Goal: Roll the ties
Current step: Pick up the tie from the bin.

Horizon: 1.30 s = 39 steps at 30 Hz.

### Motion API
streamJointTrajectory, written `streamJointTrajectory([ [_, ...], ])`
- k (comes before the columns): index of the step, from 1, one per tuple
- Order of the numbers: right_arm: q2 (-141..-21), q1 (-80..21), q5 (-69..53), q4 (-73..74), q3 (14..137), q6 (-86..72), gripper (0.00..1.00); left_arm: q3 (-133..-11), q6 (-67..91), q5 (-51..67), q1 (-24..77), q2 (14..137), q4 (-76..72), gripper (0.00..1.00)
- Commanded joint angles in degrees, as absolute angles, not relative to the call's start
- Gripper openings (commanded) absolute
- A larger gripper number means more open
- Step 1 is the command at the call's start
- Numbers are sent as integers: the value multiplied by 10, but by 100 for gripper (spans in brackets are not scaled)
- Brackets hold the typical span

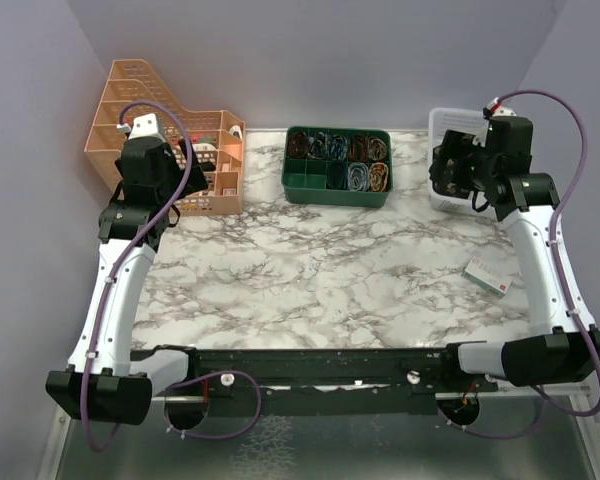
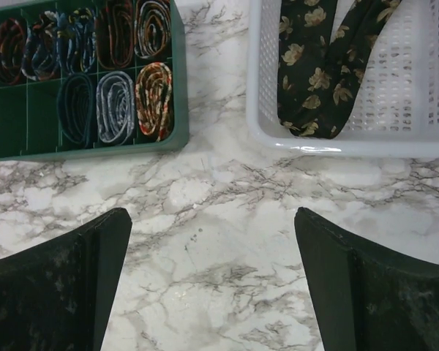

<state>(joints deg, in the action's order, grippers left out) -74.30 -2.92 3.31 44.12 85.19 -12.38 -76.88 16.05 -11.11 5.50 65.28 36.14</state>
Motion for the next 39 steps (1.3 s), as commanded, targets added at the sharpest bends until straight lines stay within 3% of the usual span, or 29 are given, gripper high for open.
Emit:
streamJointTrajectory([
  [1, -770, -27, 49, 412, 850, -156, 100, -749, 159, -163, 57, 629, 361, 99],
  [8, -858, -27, 178, 423, 917, -154, 100, -703, 178, -122, 57, 623, 360, 99],
  [13, -913, -22, 205, 408, 949, -151, 100, -662, 171, -74, 56, 614, 354, 99],
  [16, -960, 14, 157, 436, 1001, -162, 100, -640, 179, -43, 56, 594, 346, 99],
  [25, -1107, 89, 101, 469, 1102, -170, 93, -554, 213, 213, 56, 545, 234, 99],
  [34, -1183, 122, 72, 455, 1096, -181, 81, -533, 205, 209, 56, 519, 229, 99],
  [39, -1204, 122, 69, 421, 1094, -193, 84, -526, 204, 222, 56, 523, 219, 99],
])
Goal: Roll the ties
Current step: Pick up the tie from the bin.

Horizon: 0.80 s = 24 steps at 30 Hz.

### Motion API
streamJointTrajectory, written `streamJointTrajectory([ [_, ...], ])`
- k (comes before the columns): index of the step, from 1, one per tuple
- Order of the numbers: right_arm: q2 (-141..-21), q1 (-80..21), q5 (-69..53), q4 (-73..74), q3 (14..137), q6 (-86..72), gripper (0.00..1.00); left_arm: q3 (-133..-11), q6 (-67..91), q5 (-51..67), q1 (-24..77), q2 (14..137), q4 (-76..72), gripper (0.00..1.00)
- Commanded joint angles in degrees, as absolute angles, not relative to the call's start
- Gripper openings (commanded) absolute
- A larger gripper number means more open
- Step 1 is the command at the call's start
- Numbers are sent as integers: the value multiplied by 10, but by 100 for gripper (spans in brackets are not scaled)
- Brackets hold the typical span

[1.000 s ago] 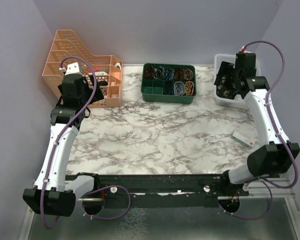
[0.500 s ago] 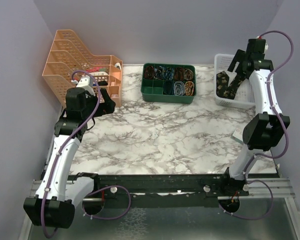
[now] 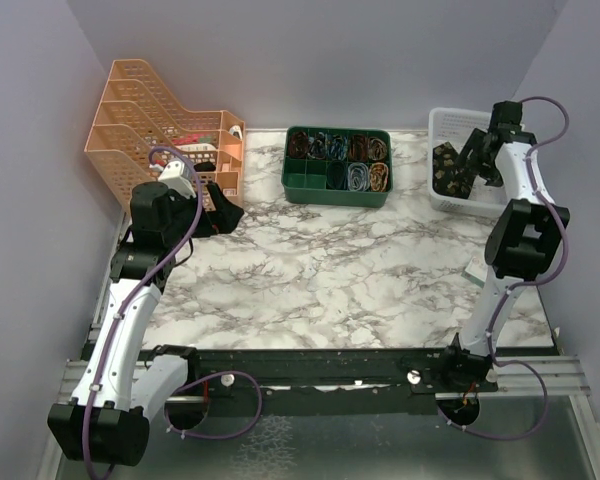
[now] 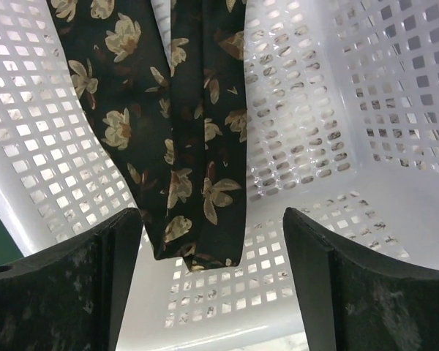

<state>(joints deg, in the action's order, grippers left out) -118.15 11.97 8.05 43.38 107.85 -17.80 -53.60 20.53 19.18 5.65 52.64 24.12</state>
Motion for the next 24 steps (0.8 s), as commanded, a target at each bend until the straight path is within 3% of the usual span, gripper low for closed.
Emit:
streamJointTrajectory([
  [1, -1215, 122, 76, 420, 1101, -196, 84, -528, 202, 225, 57, 525, 219, 99],
  [10, -1275, 122, 87, 349, 1102, -236, 75, -524, 205, 232, 56, 518, 224, 99],
  [21, -1361, 121, 108, 360, 1147, -232, 72, -534, 202, 224, 56, 516, 235, 99],
  [24, -1378, 121, 102, 369, 1152, -238, 65, -532, 200, 218, 57, 515, 236, 99],
])
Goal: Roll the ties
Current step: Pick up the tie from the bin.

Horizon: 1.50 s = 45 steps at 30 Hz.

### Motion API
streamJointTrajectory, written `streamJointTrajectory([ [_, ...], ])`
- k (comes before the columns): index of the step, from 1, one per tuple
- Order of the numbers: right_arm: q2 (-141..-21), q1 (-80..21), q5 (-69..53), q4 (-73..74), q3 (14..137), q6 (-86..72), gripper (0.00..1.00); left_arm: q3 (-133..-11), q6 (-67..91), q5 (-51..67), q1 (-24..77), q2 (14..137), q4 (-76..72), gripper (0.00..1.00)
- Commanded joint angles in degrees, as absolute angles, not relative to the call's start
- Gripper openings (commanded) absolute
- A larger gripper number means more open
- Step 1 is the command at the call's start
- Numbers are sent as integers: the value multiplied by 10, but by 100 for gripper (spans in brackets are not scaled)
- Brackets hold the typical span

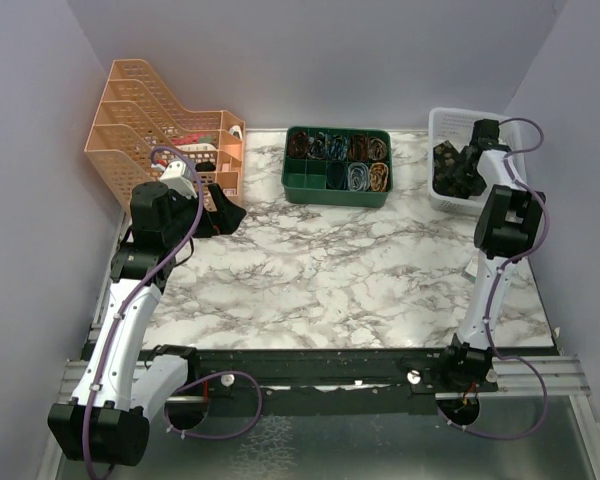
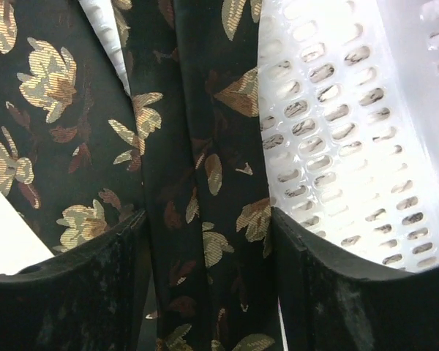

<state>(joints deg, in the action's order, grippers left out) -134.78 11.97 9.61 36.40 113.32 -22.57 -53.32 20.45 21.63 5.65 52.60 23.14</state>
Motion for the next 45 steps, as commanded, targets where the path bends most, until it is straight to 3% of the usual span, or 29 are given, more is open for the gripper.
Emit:
streamJointTrajectory([
  [1, -1383, 121, 107, 376, 1157, -242, 59, -532, 199, 218, 57, 516, 237, 99],
  [9, -1411, 118, 96, 392, 1182, -227, 47, -535, 199, 218, 56, 515, 245, 99],
  [15, -1397, 114, 82, 409, 1229, -212, 19, -533, 197, 219, 56, 513, 252, 99],
  [19, -1367, 112, 80, 413, 1264, -203, 13, -533, 195, 215, 56, 513, 251, 99],
  [29, -1260, 110, 85, 391, 1261, -176, 6, -533, 191, 217, 56, 521, 251, 99],
  [45, -1017, 108, -265, 293, 1192, -185, 6, -545, 206, 226, 56, 530, 251, 99],
])
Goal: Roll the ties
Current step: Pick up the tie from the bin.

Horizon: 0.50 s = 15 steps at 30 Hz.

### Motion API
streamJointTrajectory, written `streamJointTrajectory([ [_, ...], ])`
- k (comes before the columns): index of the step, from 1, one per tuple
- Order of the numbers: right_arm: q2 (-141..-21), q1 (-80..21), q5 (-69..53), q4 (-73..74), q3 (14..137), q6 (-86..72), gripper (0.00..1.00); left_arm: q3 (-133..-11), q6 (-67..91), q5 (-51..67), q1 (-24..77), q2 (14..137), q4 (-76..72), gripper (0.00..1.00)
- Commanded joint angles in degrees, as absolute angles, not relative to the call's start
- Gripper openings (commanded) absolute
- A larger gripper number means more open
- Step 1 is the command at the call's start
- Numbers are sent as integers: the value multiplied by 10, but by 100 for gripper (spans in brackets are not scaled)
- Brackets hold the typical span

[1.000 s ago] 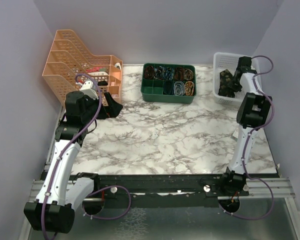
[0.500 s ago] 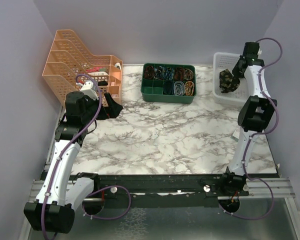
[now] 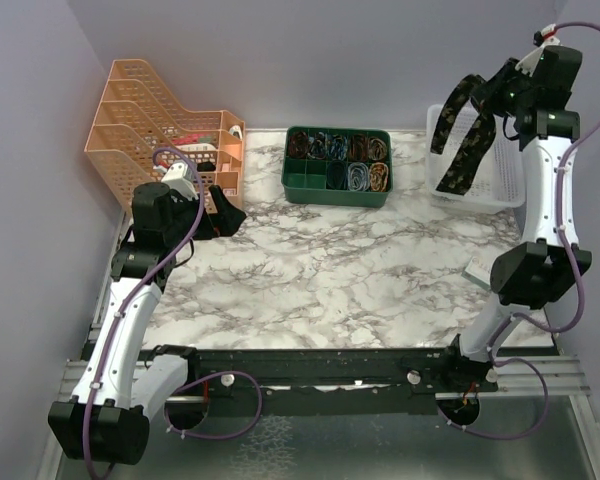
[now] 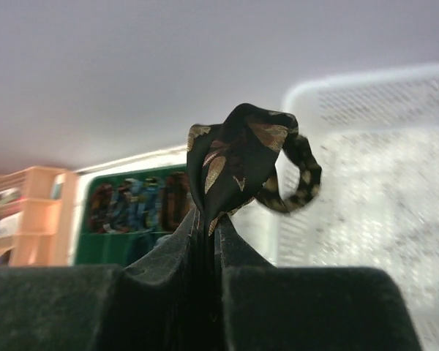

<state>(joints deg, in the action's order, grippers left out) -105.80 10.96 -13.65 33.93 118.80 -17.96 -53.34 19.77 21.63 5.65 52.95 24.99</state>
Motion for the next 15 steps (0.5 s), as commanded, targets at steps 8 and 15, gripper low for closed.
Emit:
streamJointTrajectory([
  [8, -959, 103, -576, 259, 1235, -227, 7, -546, 219, 224, 56, 528, 247, 99],
  [15, -888, 34, -674, 309, 1120, -210, 9, -540, 230, 176, 56, 517, 246, 99],
])
